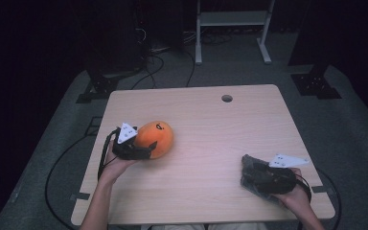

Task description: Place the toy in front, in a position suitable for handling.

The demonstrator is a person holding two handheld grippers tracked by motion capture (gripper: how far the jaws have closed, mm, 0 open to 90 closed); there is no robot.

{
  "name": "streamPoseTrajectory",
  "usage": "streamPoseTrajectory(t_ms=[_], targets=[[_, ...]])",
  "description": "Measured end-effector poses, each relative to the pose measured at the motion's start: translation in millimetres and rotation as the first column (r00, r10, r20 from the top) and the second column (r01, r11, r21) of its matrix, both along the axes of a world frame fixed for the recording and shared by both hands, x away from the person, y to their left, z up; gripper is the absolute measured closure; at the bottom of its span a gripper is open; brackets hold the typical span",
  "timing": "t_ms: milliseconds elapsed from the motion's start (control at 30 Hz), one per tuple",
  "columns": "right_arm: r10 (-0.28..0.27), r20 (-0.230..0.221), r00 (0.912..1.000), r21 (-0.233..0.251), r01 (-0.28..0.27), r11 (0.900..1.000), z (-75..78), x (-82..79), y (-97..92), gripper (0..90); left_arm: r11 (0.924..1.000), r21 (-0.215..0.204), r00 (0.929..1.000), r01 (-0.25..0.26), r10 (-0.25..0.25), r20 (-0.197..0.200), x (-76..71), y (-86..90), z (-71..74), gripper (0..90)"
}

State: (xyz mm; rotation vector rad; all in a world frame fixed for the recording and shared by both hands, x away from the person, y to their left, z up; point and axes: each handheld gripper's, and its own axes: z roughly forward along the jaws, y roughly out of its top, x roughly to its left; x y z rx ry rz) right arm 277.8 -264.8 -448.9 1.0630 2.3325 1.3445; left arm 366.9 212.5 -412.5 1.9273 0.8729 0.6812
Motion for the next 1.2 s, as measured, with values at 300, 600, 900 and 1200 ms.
streamPoseTrajectory(t_ms=[300,600,900,1200], targets=[[0.005,-0.004,1.0,-0.005,-0.005,1.0,-0.7,-0.6,-0.1,33.3,0.9995,0.026,0.9966,-0.017,0.019,-0.08,18.0,-5.9,-17.8,4.8],[0.01,-0.001,0.9999,-0.003,-0.01,0.9999,-0.1,-2.1,-0.2,33.8,0.9974,0.072,0.9915,-0.011,0.02,-0.129,23.4,-7.9,-28.1,11.6],[0.016,-0.003,0.9999,-0.006,-0.016,0.9999,-0.7,-1.5,0.9,34.1,0.9958,0.091,0.9903,-0.015,0.027,-0.136,21.2,-7.3,-24.7,29.5],[0.007,-0.003,1.0,0.007,-0.006,1.0,0.9,-1.4,-2.7,34.3,0.9991,0.038,0.9953,-0.017,0.02,-0.094,14.8,-4.0,-13.2,43.7]])
